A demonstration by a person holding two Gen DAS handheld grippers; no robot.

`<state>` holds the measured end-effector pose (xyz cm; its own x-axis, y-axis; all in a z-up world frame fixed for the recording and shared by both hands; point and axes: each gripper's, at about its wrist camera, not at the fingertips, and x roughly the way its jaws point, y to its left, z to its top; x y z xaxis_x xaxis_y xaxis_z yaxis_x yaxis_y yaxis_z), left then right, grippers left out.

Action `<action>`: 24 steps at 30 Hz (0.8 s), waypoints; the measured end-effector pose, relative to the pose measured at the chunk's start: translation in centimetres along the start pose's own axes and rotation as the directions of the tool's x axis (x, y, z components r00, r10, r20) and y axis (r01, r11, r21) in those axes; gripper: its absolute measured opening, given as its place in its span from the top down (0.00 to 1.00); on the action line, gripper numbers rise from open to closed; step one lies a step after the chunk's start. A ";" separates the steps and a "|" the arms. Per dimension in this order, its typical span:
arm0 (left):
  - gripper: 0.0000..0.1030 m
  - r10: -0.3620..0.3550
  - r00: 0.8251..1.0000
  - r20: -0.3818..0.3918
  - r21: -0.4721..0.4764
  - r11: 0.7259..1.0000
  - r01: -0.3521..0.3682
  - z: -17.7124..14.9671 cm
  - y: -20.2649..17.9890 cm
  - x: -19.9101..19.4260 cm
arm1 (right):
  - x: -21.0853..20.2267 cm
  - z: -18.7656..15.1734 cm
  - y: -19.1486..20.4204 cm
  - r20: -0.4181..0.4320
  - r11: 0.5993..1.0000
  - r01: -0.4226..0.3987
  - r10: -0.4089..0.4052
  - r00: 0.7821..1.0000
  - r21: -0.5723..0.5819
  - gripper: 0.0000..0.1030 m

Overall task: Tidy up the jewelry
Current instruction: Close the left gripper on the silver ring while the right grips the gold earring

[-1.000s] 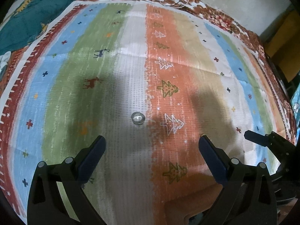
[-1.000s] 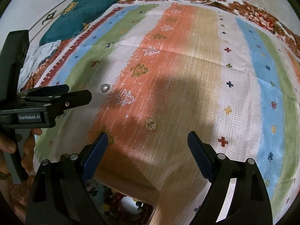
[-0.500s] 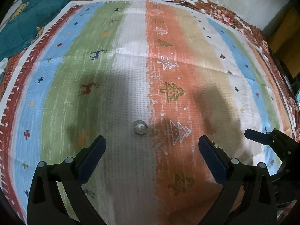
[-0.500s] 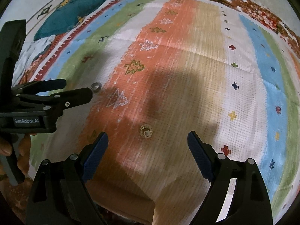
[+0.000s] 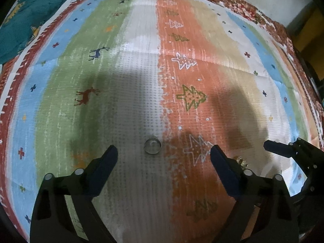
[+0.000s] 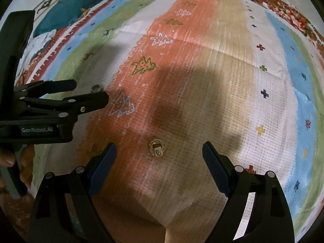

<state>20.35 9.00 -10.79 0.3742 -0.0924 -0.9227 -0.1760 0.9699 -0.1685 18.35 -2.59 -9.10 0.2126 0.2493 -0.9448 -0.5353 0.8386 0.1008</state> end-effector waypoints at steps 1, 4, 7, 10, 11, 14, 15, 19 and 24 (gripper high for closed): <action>0.19 0.005 1.000 -0.003 0.004 1.000 -0.005 0.1 0.0 0.1 | 0.1 0.0 0.0 -0.006 1.000 0.000 0.000 1.000 0.000 0.24; 0.25 0.022 1.000 -0.011 0.009 1.000 -0.022 0.4 -0.1 0.6 | 0.6 0.2 0.0 -0.020 1.000 -0.002 0.002 1.000 -0.003 0.29; 0.36 0.024 0.999 -0.024 0.018 1.000 -0.023 0.4 -0.2 1.1 | 1.1 0.1 -0.1 -0.033 1.000 -0.012 0.012 0.999 0.000 0.35; 0.42 0.032 0.999 -0.027 0.027 0.999 -0.031 0.5 -0.3 1.4 | 1.3 0.1 -0.2 -0.042 1.000 -0.014 0.014 0.999 -0.001 0.40; 0.45 0.033 0.999 -0.026 0.029 0.999 -0.032 0.5 -0.3 1.4 | 1.3 0.0 -0.2 -0.047 1.000 -0.013 0.013 0.999 -0.003 0.42; 0.55 0.024 0.999 -0.029 0.028 0.999 -0.023 0.6 -0.4 1.4 | 1.5 -0.1 -0.1 -0.057 1.000 -0.008 0.008 0.998 -0.010 0.53; 0.57 0.022 0.999 -0.031 0.029 0.999 -0.021 0.5 -0.4 1.4 | 1.6 -0.1 -0.1 -0.057 1.000 -0.003 0.002 0.998 -0.013 0.55; 0.61 0.028 0.999 -0.033 0.040 0.999 -0.027 0.4 -0.6 1.4 | 1.7 -0.2 -0.3 -0.058 1.000 0.011 -0.011 0.998 -0.013 0.63; 0.73 0.038 0.999 -0.033 0.032 0.999 -0.037 0.5 -0.3 1.5 | 1.7 -0.4 -0.3 -0.061 1.000 0.001 -0.002 0.998 -0.020 0.80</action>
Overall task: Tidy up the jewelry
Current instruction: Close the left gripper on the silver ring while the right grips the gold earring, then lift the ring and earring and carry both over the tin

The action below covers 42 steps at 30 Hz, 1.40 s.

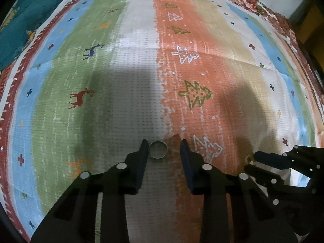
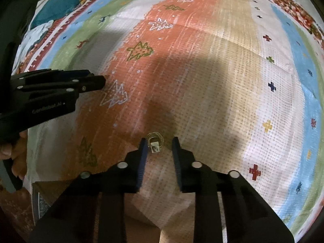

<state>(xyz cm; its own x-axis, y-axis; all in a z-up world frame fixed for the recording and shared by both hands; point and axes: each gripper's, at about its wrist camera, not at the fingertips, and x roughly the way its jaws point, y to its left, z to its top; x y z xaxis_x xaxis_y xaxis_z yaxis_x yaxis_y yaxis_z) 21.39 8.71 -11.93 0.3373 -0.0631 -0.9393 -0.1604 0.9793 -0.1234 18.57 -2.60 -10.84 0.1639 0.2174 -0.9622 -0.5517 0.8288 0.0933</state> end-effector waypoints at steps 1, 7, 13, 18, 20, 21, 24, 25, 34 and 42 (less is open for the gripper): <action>0.74 0.001 1.000 0.000 0.000 1.000 -0.001 0.0 0.0 0.0 | 0.0 0.0 0.0 0.001 1.000 0.000 0.000 1.000 0.000 0.80; 0.82 0.015 1.000 0.007 0.013 1.000 -0.015 -0.1 0.1 0.0 | 0.0 -0.1 -0.1 0.005 1.000 0.003 -0.003 1.000 -0.012 0.84; 0.82 0.003 1.000 0.012 0.013 1.000 -0.003 -0.1 0.3 -0.2 | -0.3 0.0 -0.2 0.012 1.000 -0.005 0.005 1.000 -0.006 0.85; 0.82 0.000 1.000 0.022 0.026 1.000 0.000 -0.3 0.0 -0.9 | -1.2 -0.1 -0.4 0.030 1.000 -0.005 0.005 1.000 -0.010 0.85; 0.82 -0.002 1.000 0.029 0.032 0.999 0.001 -0.3 -0.3 -1.3 | -1.5 -0.2 -0.5 0.035 1.000 0.001 0.000 0.999 -0.013 0.85; 0.82 -0.004 0.999 0.032 0.035 0.999 0.003 -0.4 -0.4 -1.5 | -1.7 -0.3 -0.5 0.039 1.000 0.003 -0.003 0.999 -0.015 0.85; 0.82 -0.011 0.999 0.046 0.041 0.999 0.009 -0.5 -0.8 -2.3 | -2.1 -0.4 -0.4 0.048 1.000 0.008 -0.007 0.999 -0.015 0.85; 0.82 -0.014 0.999 0.050 0.042 0.999 0.012 -0.6 -0.9 -2.5 | -2.3 -0.5 -0.4 0.053 1.000 0.010 -0.010 0.999 -0.014 0.85; 0.82 -0.037 0.996 0.084 0.061 0.998 0.032 -1.8 -2.2 -4.6 | -3.7 -0.9 -0.3 0.090 1.000 0.018 -0.018 0.996 0.001 0.85; 0.82 -0.065 0.991 0.115 0.071 0.996 0.057 -2.8 -3.0 -6.5 | -5.1 -1.9 0.1 0.121 0.999 0.035 -0.034 0.992 0.000 0.85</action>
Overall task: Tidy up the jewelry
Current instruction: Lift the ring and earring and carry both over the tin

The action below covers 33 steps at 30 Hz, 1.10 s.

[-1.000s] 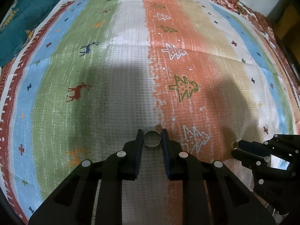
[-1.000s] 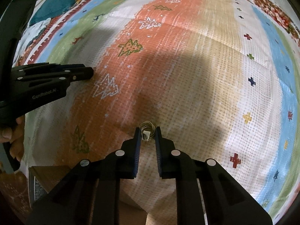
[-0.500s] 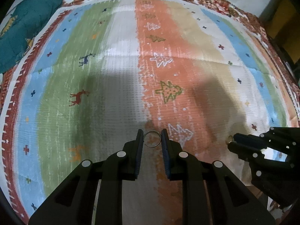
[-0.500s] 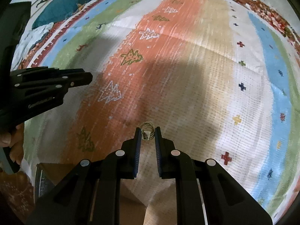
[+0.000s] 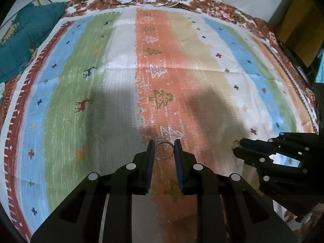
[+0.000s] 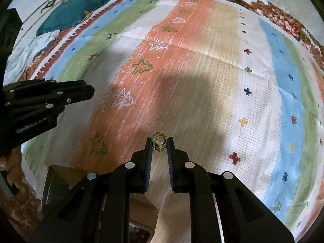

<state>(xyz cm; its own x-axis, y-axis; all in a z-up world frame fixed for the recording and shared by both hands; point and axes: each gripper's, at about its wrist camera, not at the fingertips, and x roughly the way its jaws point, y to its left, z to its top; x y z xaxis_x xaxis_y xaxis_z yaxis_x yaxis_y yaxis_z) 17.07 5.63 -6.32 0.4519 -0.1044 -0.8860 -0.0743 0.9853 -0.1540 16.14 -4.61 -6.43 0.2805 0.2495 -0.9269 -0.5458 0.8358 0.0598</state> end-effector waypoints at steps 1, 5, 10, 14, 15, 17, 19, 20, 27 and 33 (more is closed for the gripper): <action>0.82 -0.001 1.000 0.003 0.001 1.000 0.001 0.0 -0.1 -0.2 | -0.3 -0.1 0.1 0.008 1.000 0.000 0.000 1.000 0.000 0.85; 0.82 -0.012 1.000 0.021 -0.001 1.000 0.012 -0.5 -0.5 -1.1 | -1.4 -0.6 0.5 0.032 1.000 -0.006 0.006 0.999 -0.007 0.85; 0.82 -0.023 0.999 0.044 -0.002 1.000 0.023 -0.9 -1.0 -2.4 | -2.5 -1.4 0.9 0.051 1.000 -0.007 0.007 0.999 -0.011 0.85; 0.82 -0.043 0.997 0.066 0.000 0.999 0.043 -1.4 -1.4 -3.5 | -3.5 -1.9 1.2 0.067 1.000 -0.010 0.011 0.998 -0.012 0.85; 0.82 -0.047 0.997 0.069 0.003 0.999 0.047 -1.5 -1.5 -3.7 | -3.7 -2.0 1.2 0.071 1.000 -0.012 0.013 0.997 -0.012 0.85; 0.82 -0.055 0.995 0.079 0.011 0.998 0.054 -1.9 -1.9 -4.3 | -4.2 -2.3 1.3 0.083 1.000 -0.019 0.020 0.996 -0.011 0.85; 0.82 -0.073 0.993 0.090 0.014 0.997 0.072 -2.3 -2.2 -5.0 | -4.7 -2.6 1.5 0.093 1.000 -0.023 0.024 0.995 -0.011 0.85; 0.82 -0.085 0.992 0.094 0.010 0.996 0.084 -2.5 -2.2 -5.3 | -4.9 -2.8 1.5 0.098 1.000 -0.026 0.027 0.995 -0.010 0.85; 0.82 -0.129 0.982 0.134 0.018 0.992 0.128 -3.6 -3.0 -7.6 | -6.7 -3.8 2.0 0.147 0.999 -0.041 0.040 0.988 -0.002 0.85; 0.82 -0.135 0.979 0.152 0.039 0.991 0.131 -4.9 -3.5 -8.8 | -7.8 -4.7 2.4 0.168 0.998 -0.057 0.057 0.984 -0.004 0.85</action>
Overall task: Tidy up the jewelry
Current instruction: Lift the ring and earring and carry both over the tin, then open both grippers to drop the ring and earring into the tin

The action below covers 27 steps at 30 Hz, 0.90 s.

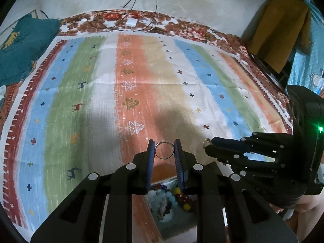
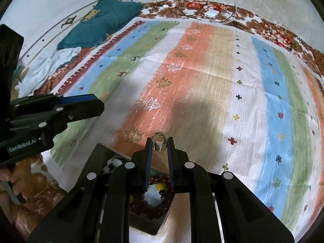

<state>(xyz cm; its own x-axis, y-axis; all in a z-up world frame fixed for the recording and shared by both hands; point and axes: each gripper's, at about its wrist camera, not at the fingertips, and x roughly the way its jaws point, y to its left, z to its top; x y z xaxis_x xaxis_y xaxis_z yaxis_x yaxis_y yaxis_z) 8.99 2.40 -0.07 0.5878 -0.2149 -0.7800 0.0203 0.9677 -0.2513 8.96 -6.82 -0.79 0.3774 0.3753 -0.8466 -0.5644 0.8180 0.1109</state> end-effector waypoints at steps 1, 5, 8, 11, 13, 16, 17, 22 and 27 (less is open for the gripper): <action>0.82 -0.001 1.000 0.002 0.001 1.000 0.001 -0.2 -0.1 -0.2 | -0.2 -0.1 0.1 0.002 1.000 -0.002 0.002 1.000 -0.001 0.85; 0.82 -0.011 1.000 0.019 0.015 1.000 0.011 -0.8 -0.6 -1.2 | -0.8 -0.7 0.3 0.009 1.000 -0.012 0.012 1.000 -0.003 0.85; 0.82 -0.014 1.000 0.027 0.025 1.000 0.014 -1.3 -1.0 -1.8 | -1.2 -1.1 0.7 0.013 1.000 -0.018 0.019 1.000 -0.009 0.85; 0.82 -0.015 0.999 0.030 0.036 0.999 0.013 -1.9 -1.4 -2.1 | -1.5 -1.6 0.8 0.015 1.000 -0.024 0.024 1.000 -0.011 0.85; 0.82 -0.015 0.999 0.031 0.041 0.999 0.014 -2.2 -1.5 -2.3 | -1.7 -1.9 1.0 0.017 1.000 -0.030 0.030 0.999 -0.010 0.85; 0.82 -0.017 1.000 0.027 0.045 0.999 0.016 -2.5 -1.6 -2.4 | -1.8 -2.4 1.3 0.013 0.999 -0.042 0.042 0.999 -0.014 0.85; 0.82 -0.018 1.000 0.025 0.047 0.999 0.017 -2.7 -1.7 -2.4 | -1.8 -2.5 1.4 0.011 0.999 -0.044 0.044 0.999 -0.016 0.85; 0.82 -0.030 0.999 0.017 0.049 0.998 0.029 -3.4 -2.0 -2.7 | -1.8 -3.2 1.8 -0.005 0.998 -0.065 0.065 0.998 -0.021 0.85; 0.74 -0.037 0.999 -0.013 0.015 0.999 0.037 -3.9 -1.6 -1.8 | -1.3 -3.7 2.1 -0.032 0.996 -0.085 0.084 0.996 -0.024 0.84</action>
<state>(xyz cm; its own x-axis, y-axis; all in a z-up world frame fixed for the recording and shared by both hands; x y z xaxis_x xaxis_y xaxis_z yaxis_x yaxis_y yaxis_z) 4.69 0.72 -0.52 0.5762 -0.2525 -0.7773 0.0543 0.9608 -0.2718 4.54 -7.21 -1.40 0.3048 0.4282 -0.8507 -0.6116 0.7727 0.1698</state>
